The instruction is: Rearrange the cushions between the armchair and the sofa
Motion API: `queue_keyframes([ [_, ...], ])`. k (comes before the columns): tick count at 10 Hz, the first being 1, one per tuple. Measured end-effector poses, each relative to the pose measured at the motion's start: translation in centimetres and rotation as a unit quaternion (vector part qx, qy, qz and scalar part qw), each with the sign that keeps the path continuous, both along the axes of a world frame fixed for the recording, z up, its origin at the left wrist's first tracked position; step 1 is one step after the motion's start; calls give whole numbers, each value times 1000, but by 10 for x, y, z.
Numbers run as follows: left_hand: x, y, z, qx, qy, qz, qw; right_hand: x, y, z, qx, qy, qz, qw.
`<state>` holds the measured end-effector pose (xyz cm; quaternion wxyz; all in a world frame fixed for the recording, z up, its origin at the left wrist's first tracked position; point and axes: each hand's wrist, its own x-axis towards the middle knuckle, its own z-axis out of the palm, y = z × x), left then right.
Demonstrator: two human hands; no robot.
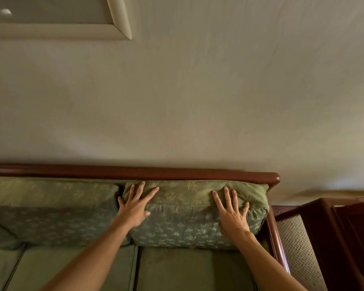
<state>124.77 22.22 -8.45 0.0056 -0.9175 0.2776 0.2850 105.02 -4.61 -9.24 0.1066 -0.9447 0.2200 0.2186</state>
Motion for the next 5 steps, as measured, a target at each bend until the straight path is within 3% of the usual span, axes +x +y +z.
queue_keyframes([
  [1, 1, -6, 13, 6, 52, 29, 998, 5, 2, 13, 53, 21, -31, 998],
  [3, -35, -10, 72, -214, 36, 122, 969, 9, 21, 81, 212, -157, -216, 940],
  [5, -80, 17, 159, -414, 60, 229, 879, -6, 71, 142, 348, -328, -263, 838],
])
